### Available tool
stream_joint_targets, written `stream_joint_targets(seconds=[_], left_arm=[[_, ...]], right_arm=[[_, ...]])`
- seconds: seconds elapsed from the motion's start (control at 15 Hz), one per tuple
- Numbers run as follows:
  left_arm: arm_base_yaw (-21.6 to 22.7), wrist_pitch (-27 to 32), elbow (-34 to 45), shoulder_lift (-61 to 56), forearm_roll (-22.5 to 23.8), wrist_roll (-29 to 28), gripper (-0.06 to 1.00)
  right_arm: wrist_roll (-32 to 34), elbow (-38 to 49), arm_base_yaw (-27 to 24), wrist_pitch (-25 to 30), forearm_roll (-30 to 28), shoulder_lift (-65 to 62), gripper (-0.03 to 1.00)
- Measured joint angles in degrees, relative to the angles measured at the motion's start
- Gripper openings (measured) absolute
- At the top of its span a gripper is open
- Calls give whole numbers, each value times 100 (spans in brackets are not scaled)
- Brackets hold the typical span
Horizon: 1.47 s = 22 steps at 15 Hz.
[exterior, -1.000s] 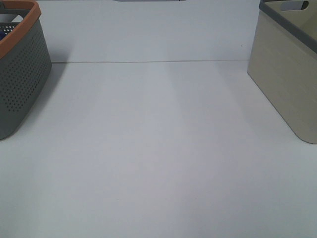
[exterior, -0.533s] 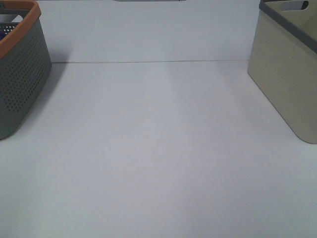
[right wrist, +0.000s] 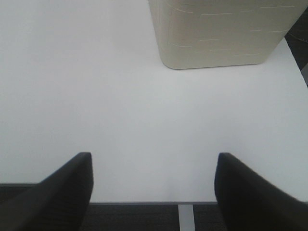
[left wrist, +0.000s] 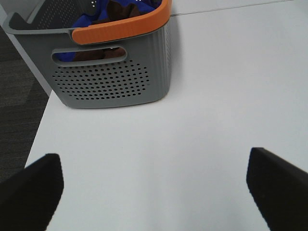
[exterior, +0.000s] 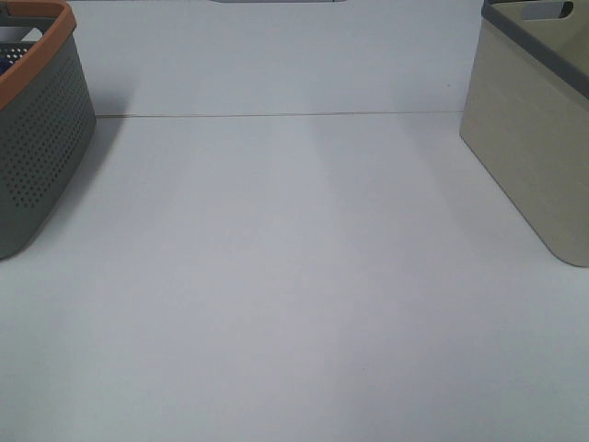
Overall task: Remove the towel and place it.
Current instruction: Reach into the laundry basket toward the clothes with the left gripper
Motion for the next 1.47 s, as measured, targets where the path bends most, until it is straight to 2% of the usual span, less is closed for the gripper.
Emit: stream_joint_targets(seconds=[1.27,1.47], left_arm=[[0,0,0,0,0,0,99],[0,390,-607,693,0,269,99]], right_arm=[[0,0,0,0,0,0,62],[0,0,0,0,0,0,62]])
